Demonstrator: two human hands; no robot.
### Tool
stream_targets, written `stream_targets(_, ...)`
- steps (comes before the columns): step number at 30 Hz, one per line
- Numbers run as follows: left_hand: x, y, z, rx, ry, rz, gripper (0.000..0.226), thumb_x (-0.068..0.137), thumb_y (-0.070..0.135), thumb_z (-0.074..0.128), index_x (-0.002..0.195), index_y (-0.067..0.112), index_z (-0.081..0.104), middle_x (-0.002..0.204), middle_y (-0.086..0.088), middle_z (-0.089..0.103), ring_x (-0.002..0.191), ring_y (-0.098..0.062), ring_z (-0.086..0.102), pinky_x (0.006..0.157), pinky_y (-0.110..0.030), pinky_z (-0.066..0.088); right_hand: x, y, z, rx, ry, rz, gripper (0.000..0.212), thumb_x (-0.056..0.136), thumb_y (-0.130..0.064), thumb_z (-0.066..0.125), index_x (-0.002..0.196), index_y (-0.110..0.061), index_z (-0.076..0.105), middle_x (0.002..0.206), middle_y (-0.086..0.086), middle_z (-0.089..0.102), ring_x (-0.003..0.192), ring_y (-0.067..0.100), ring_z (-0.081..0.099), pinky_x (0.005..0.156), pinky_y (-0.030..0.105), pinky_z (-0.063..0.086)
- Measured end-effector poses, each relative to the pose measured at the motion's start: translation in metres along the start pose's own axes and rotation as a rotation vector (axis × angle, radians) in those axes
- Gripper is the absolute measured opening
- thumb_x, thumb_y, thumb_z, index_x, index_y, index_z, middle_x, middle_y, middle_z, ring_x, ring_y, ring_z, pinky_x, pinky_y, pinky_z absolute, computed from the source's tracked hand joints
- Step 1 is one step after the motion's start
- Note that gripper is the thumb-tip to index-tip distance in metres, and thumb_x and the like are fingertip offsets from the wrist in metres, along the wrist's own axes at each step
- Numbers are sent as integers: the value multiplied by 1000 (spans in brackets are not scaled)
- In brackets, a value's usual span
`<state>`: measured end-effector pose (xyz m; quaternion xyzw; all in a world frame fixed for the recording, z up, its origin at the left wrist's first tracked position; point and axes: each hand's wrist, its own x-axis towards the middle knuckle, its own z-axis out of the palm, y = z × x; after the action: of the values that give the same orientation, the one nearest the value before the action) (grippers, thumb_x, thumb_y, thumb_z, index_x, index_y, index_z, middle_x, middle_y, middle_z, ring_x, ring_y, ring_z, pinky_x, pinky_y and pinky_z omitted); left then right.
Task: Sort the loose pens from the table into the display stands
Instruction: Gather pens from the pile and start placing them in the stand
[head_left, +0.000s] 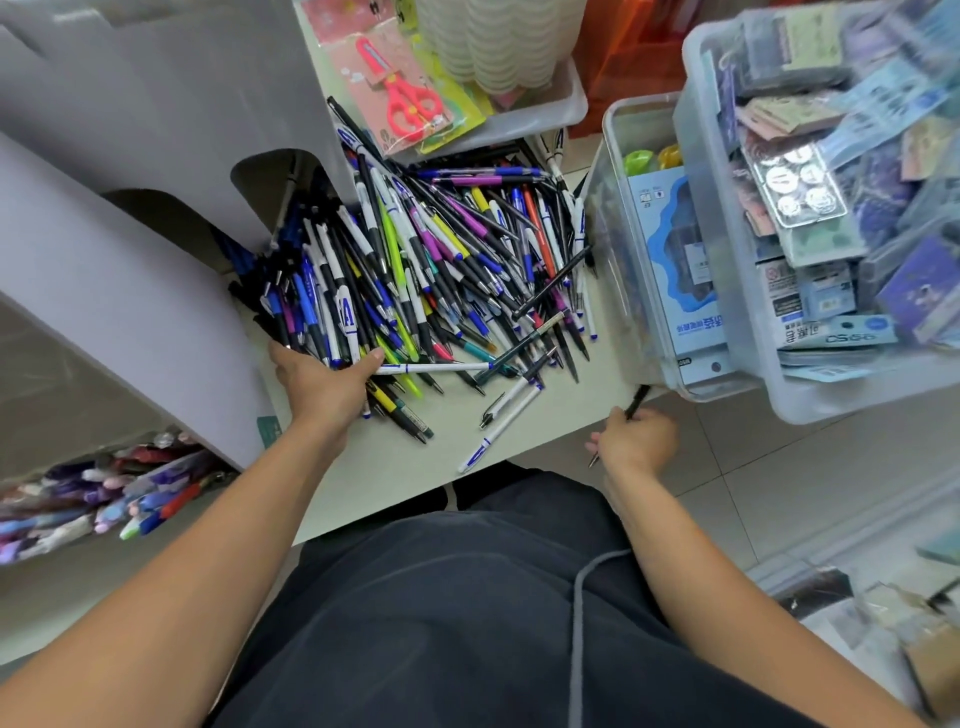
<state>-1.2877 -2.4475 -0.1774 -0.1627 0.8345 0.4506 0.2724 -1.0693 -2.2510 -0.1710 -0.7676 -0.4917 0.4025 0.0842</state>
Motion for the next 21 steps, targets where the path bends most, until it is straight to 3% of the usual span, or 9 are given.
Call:
stream_targets(1,1,-1,0,-4,-2,0,118,76,25,88,158,11,4,160,-12,26,145,-29,32,120,-41,30,-5,3,0,55,-33,27,24,100,-6,57,76,-7,54,80,17,67,59,27,67,65,44,61)
stream_targets(4,1,-2,-1,-14,-12,3,118,76,23,88,158,12,4,160,-12,26,144,-29,33,120,-41,31,-41,-3,-4,85,-180,-30,12,98,-8,63,87,-3,65,79,14,71,59,21,70,58,32,60)
stream_targets(8,-1,-2,-2,-31,-7,1,119,77,21,88,159,13,2,161,-11,26,145,-29,32,120,-41,30,-60,-55,17,-5,-365,-388,7,92,-24,73,89,-17,74,76,-1,76,72,12,72,68,26,57)
stream_targets(10,-2,-1,-2,-37,0,-10,120,77,21,88,159,13,1,161,-11,27,145,-29,32,120,-41,30,-58,-84,38,19,-444,-434,15,93,-27,72,102,-14,73,79,-2,74,76,13,70,73,27,54)
stream_targets(12,-1,-1,-4,-40,13,-20,118,76,21,88,159,13,3,159,-11,30,144,-30,34,119,-43,32,-59,-95,52,-56,-397,-503,32,93,-30,72,120,-15,63,95,-5,67,88,10,63,82,25,48)
stream_targets(15,0,2,-6,-38,28,-44,113,77,19,87,157,9,8,157,-12,34,142,-30,37,118,-42,34,-65,-72,45,-163,-206,-607,26,88,-29,74,100,-15,55,92,-2,55,82,14,51,71,24,37)
stream_targets(17,0,4,-6,-14,31,-71,111,78,19,87,157,8,10,156,-12,34,140,-30,39,116,-41,37,-60,-49,38,-288,-239,-482,39,82,-42,78,79,-14,51,76,3,60,69,20,59,62,33,45)
stream_targets(19,0,7,-7,11,18,-97,107,78,19,86,155,7,13,150,-9,39,126,-31,51,100,-28,49,-57,-39,34,-482,-384,-262,53,73,-56,81,68,-14,50,64,8,65,56,27,69,57,37,57)
stream_targets(21,-1,14,-7,46,0,-97,97,80,17,84,151,5,18,137,-3,41,91,-24,59,62,-11,50,-54,-37,37,-513,-475,-142,50,73,-47,85,68,-11,51,63,11,66,49,27,70,52,36,60)
